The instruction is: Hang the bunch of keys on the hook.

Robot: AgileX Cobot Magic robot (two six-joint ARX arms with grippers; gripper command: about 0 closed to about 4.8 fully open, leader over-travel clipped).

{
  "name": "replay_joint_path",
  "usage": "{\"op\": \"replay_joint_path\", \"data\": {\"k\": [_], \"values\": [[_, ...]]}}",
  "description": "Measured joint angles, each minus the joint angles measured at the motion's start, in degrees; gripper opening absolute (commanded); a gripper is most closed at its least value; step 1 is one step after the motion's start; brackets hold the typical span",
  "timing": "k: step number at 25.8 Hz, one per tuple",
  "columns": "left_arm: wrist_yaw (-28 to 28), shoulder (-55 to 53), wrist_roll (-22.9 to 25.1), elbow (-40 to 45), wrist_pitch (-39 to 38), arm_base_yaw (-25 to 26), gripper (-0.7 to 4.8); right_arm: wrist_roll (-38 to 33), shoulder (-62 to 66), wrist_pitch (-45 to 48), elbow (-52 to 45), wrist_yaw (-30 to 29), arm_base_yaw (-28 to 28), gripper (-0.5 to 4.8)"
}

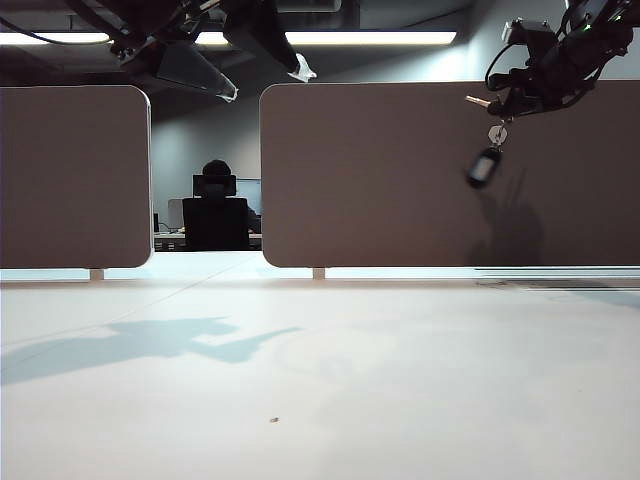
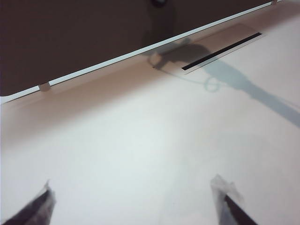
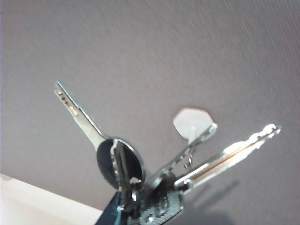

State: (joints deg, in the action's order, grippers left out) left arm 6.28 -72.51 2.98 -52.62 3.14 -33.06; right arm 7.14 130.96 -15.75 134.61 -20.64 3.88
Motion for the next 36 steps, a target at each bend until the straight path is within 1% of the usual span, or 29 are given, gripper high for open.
{"op": "replay_joint_path", "data": {"k": [5, 10, 14, 19, 21, 24, 28, 31, 34, 36], "values": [[-1.22, 0.00, 0.00, -0.02, 0.20, -0.02, 4.79, 0.00, 0.57, 5.55, 0.00, -0.17, 0.02, -0.06], [-1.60, -0.02, 0.00, -0.02, 2.19, -0.02, 4.79, 0.00, 1.79, 11.32, 0.00, -0.20, 0.20, -0.06], [-1.88, 0.00, 0.00, -0.02, 3.58, -0.02, 4.79, -0.46, 2.71, 12.61, 0.00, -0.90, 0.20, -0.06], [-2.45, 0.00, 0.00, 0.00, 3.87, -0.02, 4.79, -1.18, 3.10, 12.83, -0.11, -4.11, 0.20, -0.06], [-2.45, 0.00, 0.00, 0.00, 3.87, -0.02, 4.79, -2.29, 3.04, 13.35, -0.04, -7.19, 0.22, -0.06], [-2.45, 0.00, 0.00, -0.02, 3.87, -0.02, 4.79, -6.58, 2.67, 13.77, 0.17, -14.34, 0.22, -0.06], [-2.45, 0.00, 0.00, -0.02, 3.85, -0.02, 4.79, -12.90, 1.70, 14.80, 0.33, -26.14, 0.20, -0.06], [-2.45, 0.00, 0.00, -0.02, 3.56, -0.02, 4.79, -16.70, 1.51, 16.61, 0.35, -33.31, 0.00, -0.06], [-2.45, 0.00, 0.00, -0.02, 3.48, -0.02, 4.79, -23.17, 1.51, 19.50, 0.33, -39.32, -0.31, -0.06], [-2.45, 0.00, 0.00, 0.00, 3.48, -0.02, 4.79, -27.41, 1.51, 21.68, 0.33, -41.83, -0.42, -0.06]]}}
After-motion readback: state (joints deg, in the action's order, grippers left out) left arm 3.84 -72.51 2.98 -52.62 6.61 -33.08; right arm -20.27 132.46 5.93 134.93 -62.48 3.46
